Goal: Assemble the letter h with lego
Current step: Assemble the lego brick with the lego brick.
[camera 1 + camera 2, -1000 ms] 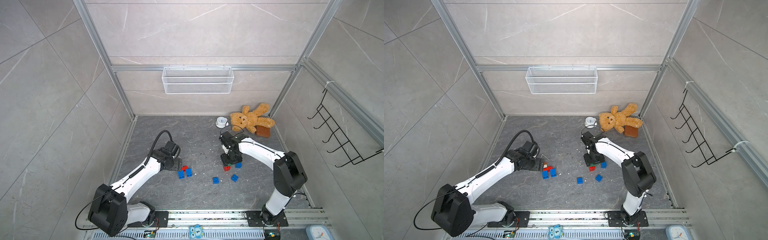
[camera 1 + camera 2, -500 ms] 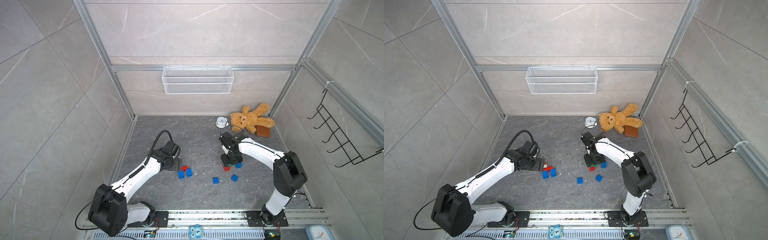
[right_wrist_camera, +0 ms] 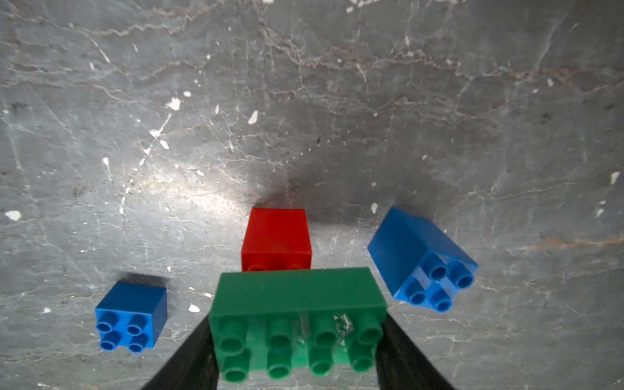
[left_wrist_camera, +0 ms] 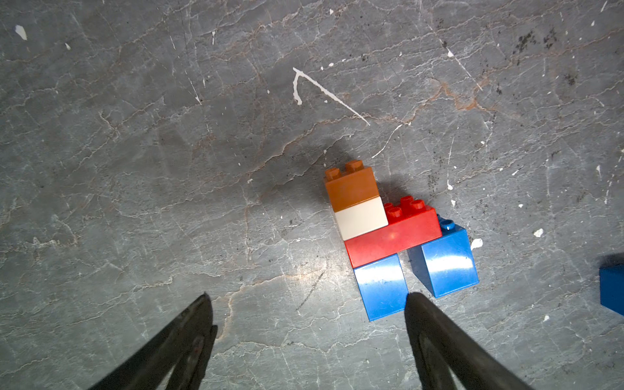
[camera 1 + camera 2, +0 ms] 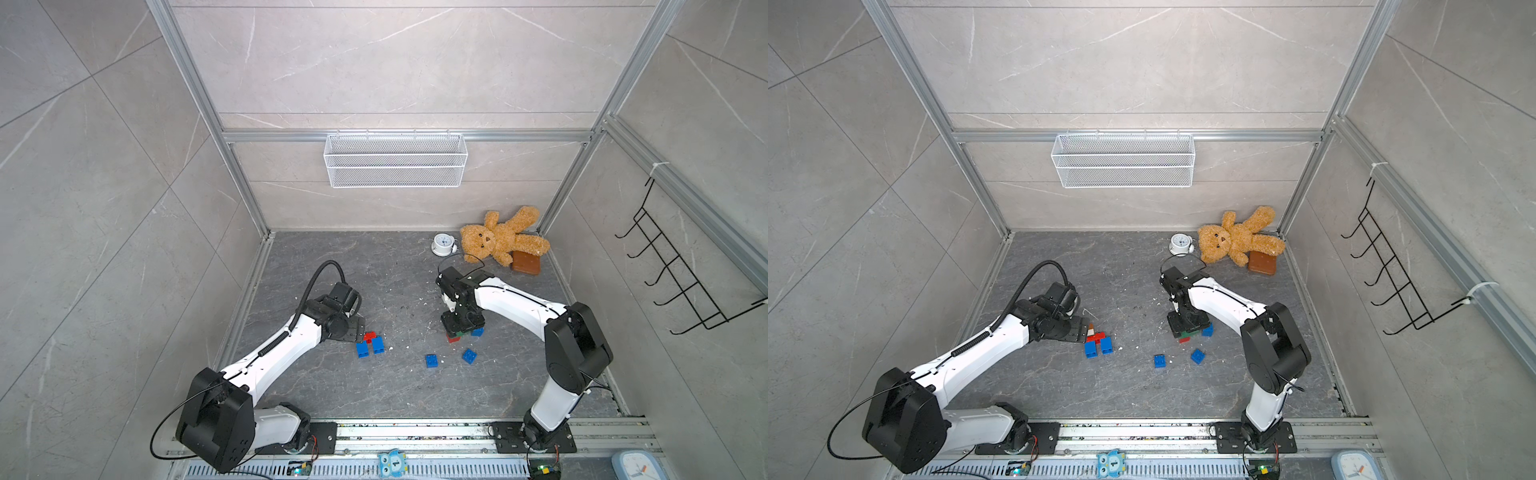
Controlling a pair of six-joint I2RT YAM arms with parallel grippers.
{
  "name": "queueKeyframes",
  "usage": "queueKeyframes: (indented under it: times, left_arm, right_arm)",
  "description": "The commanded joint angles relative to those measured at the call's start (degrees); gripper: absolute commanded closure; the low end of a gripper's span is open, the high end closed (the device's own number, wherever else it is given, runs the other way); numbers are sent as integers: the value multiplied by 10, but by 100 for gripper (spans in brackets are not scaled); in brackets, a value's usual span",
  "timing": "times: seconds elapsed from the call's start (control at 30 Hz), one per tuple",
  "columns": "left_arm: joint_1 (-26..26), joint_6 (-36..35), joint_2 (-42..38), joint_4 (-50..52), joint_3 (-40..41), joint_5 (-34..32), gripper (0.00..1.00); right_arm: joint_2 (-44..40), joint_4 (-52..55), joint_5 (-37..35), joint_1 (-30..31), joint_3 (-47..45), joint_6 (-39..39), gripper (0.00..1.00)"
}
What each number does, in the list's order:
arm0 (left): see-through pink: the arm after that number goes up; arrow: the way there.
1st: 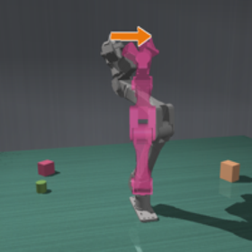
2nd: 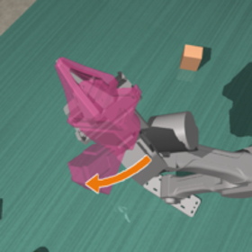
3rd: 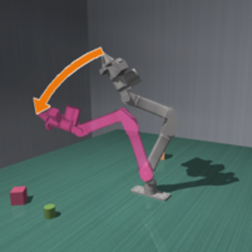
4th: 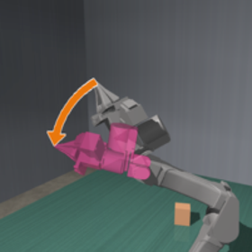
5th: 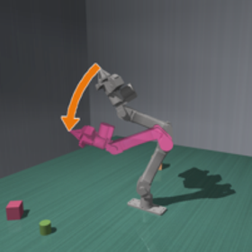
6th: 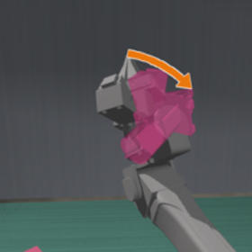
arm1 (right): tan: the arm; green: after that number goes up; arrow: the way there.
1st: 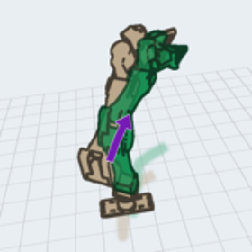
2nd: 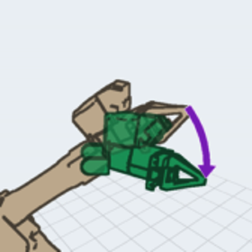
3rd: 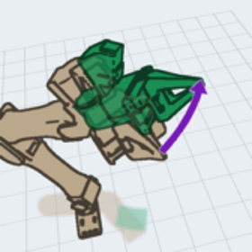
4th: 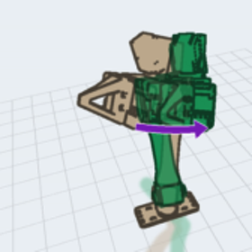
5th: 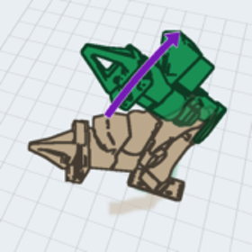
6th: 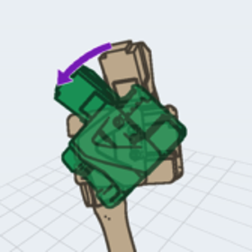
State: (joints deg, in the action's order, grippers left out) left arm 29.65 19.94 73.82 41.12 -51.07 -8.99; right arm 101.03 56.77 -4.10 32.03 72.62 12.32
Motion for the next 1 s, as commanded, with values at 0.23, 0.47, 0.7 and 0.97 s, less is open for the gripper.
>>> queueKeyframes:
  times: [0.23,0.47,0.7,0.97]
  left_arm:
    - [3,-10,-6,9,-15,-7,9]
    - [4,-9,-5,10,-15,-7,10]
    - [5,-9,-4,9,-14,-8,10]
    - [6,-10,-4,10,-13,-8,10]
  right_arm:
    - [5,15,-8,2,0,-3,100]
    - [13,21,-5,3,9,-7,100]
    - [18,31,11,1,24,-6,100]
    - [15,32,9,1,29,-8,100]
